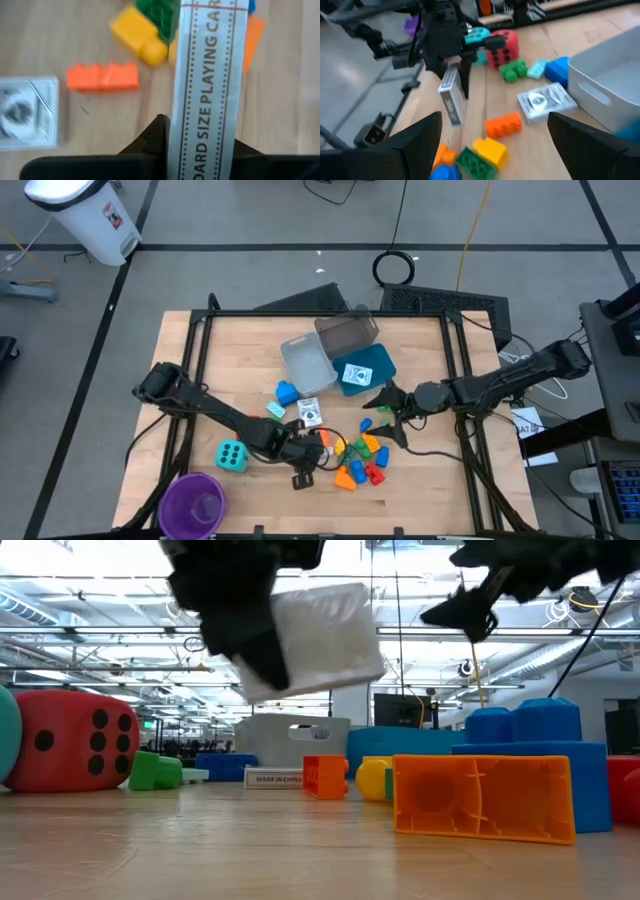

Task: Pick & Place Toys
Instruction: Put the brown deck of cards into the blue bin

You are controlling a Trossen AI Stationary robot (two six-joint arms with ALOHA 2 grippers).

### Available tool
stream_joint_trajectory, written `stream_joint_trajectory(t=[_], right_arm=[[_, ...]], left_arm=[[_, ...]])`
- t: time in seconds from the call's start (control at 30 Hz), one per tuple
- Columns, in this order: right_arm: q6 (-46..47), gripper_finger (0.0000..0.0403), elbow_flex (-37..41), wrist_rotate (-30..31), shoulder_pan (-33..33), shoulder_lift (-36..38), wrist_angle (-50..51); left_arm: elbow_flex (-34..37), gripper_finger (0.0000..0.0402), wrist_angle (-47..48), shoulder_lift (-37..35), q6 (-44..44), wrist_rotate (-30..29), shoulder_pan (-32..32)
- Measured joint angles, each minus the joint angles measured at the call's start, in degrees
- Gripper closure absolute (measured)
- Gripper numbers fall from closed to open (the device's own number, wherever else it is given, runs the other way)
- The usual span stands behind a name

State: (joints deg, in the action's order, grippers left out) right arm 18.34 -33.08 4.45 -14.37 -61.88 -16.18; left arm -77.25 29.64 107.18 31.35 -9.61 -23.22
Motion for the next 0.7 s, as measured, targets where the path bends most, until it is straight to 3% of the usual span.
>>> stream_joint_trajectory(t=[0.1, 0.2, 0.43, 0.7], right_arm=[[0.05, 0.0069, 4.69, 0.0, 0.0, -5.07, -13.35], [0.07, 0.0069, 5.77, -0.02, 0.0, -10.68, -20.26], [-0.05, 0.0069, 2.18, -0.29, -1.29, -22.97, -29.71], [-1.96, 0.0085, -4.11, -0.07, -1.07, -29.61, -30.16]], left_arm=[[-1.35, 0.0329, -0.49, -0.12, -0.96, -1.17, 1.22], [-1.44, 0.0329, -1.81, -0.2, -1.1, -1.39, 2.55], [-1.44, 0.0329, -2.75, -0.2, -2.83, -0.81, 5.27], [-1.44, 0.033, -2.83, -0.2, -4.5, -0.36, 6.6]])
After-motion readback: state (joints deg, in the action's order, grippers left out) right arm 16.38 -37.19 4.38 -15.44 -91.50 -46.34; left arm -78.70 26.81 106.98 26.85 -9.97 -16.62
